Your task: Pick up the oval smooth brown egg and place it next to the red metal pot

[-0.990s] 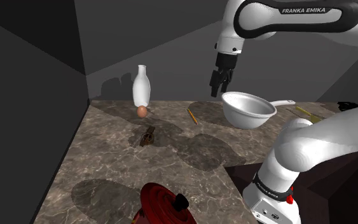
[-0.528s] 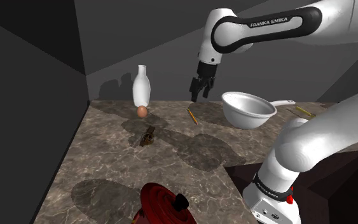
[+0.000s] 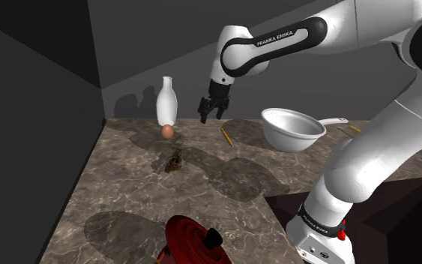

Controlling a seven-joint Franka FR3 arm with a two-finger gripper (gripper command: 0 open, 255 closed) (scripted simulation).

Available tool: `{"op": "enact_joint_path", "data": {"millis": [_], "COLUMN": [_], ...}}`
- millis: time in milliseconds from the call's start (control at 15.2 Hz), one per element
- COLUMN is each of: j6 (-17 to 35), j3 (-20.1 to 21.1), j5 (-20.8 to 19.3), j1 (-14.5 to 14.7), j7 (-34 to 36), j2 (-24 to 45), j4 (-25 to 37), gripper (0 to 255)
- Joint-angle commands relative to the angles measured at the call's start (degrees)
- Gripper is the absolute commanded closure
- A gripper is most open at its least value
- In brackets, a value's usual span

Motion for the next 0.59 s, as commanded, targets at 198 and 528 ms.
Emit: {"op": "enact_joint_path", "data": {"millis": [198, 528], "j6": [8.10, 13.65], "j3": [0.95, 1.49], "j5": [0.11, -0.53], "j1": [0.23, 0.59], "j7": [2.14, 4.46], "j2": [10.41, 20.59], "j4": [5.23, 12.66], "gripper": [0, 0]}}
